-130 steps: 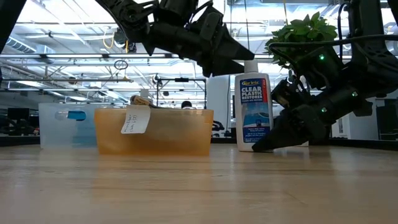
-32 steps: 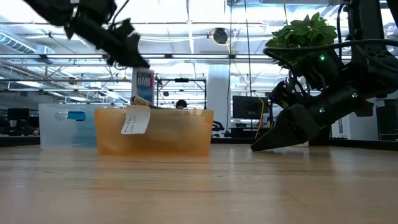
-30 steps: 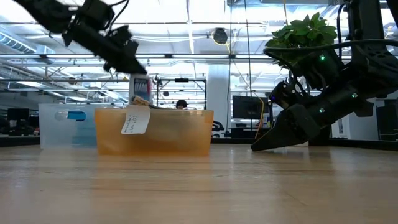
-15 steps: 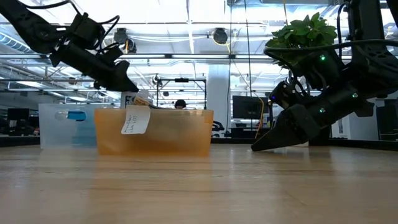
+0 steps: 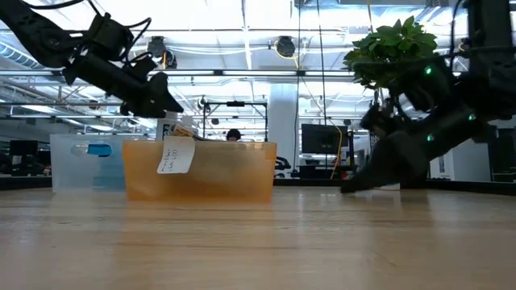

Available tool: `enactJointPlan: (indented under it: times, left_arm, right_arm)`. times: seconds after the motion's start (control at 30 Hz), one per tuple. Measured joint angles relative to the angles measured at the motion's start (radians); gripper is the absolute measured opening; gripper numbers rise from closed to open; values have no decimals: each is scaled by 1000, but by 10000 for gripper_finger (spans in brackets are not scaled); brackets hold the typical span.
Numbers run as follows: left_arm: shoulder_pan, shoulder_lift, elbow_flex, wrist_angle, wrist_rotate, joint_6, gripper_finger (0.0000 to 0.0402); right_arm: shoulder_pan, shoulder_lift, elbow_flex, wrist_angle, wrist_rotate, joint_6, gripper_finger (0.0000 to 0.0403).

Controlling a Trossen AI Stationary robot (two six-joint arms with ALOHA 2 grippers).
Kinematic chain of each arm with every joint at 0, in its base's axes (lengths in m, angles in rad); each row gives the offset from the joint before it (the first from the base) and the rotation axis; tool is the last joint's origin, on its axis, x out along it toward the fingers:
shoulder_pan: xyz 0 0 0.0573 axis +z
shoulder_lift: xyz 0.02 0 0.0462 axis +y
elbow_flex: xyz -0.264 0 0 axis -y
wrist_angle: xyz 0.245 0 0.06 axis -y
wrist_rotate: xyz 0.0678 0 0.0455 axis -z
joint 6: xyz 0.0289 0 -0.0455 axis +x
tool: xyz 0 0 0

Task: Pick & Place Kitchen Items
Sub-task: Put the plastic restorer bottle into the transparent bin

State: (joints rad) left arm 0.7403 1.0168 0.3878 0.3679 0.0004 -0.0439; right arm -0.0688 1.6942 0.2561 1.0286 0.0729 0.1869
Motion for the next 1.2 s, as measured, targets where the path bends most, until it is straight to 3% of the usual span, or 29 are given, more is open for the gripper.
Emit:
enactJointPlan:
  times: [0.1, 0.2, 0.47, 0.6, 0.73, 0.9, 1.13, 1.2]
  left_arm:
    - [-3, -32, 0, -4, 2, -34, 353]
    - [-3, -69, 0, -40, 29, -67, 368]
    - [-4, -119, 0, -82, 141, -76, 382]
    - [-4, -119, 0, -82, 157, -82, 377]
    - [-4, -119, 0, -81, 157, -99, 379]
    - [-4, -119, 0, -81, 157, -99, 383]
    - [-4, -119, 0, -70, 158, -123, 377]
    - [-5, -119, 0, -65, 158, -123, 380]
  right_arm:
    - [16, -154, -20, -128, 19, -15, 169]
    - [38, -335, -37, -375, 119, 8, 169]
    - [96, -803, -37, -1015, 335, 217, 169]
    - [110, -930, -36, -1249, 458, 342, 169]
    - [110, -970, -36, -1391, 626, 485, 169]
    - [89, -956, -86, -1320, 791, 552, 168]
    - [-50, -905, -239, -882, 691, 379, 168]
    - [-93, -886, -236, -839, 669, 342, 168]
